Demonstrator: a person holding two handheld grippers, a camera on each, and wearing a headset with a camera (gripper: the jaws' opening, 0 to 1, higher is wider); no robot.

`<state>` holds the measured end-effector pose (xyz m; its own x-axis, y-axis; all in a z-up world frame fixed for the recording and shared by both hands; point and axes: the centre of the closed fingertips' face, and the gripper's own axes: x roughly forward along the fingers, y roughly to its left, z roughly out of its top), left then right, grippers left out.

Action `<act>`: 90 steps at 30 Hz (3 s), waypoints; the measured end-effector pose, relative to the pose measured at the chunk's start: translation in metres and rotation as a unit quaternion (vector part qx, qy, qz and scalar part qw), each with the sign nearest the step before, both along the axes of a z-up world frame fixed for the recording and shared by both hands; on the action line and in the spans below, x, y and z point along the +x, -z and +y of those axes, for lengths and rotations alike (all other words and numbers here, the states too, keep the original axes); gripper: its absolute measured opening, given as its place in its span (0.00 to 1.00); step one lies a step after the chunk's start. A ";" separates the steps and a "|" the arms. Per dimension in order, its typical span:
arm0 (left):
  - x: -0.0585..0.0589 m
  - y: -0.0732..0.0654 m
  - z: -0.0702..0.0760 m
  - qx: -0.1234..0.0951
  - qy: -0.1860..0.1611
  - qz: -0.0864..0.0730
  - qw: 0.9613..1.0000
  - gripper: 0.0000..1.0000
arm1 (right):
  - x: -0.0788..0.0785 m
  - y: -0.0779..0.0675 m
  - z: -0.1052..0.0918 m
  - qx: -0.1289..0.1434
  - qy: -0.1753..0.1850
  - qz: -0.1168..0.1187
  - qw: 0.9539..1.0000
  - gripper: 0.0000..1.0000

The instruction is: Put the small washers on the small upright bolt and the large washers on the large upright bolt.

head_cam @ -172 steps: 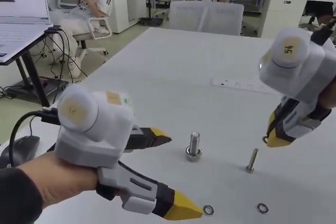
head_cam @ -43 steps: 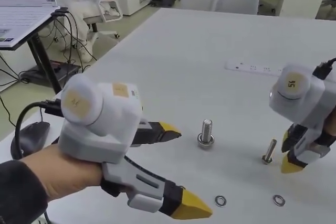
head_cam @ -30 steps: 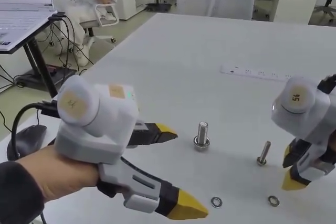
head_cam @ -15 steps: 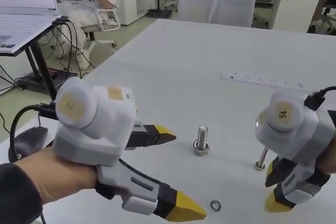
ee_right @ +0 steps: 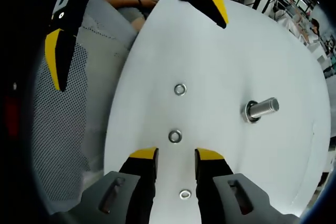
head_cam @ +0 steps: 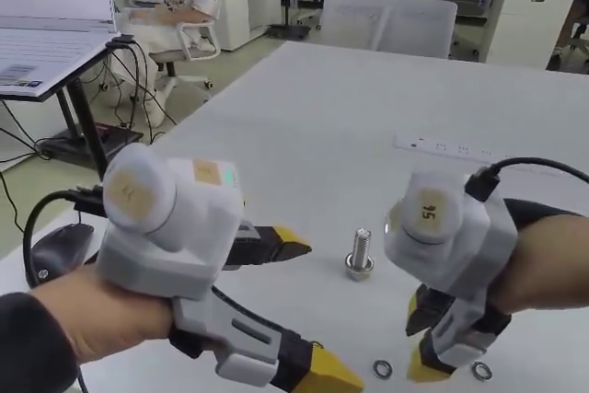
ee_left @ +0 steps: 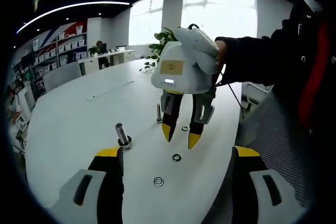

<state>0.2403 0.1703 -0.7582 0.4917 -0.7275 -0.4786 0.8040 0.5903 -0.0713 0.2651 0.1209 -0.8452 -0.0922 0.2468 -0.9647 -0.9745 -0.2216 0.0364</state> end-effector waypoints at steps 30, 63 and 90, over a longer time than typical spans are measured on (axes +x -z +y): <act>-0.002 0.005 0.008 0.000 -0.016 0.005 1.000 0.85 | -0.018 0.023 0.076 0.035 -0.062 0.003 0.997 0.27; -0.002 0.003 0.008 -0.006 -0.020 0.003 1.000 0.85 | -0.018 0.029 0.069 0.023 -0.077 -0.007 0.997 0.14; 0.001 0.001 0.002 -0.003 -0.008 0.002 1.000 0.84 | 0.005 0.006 0.006 0.007 -0.020 -0.023 1.000 0.14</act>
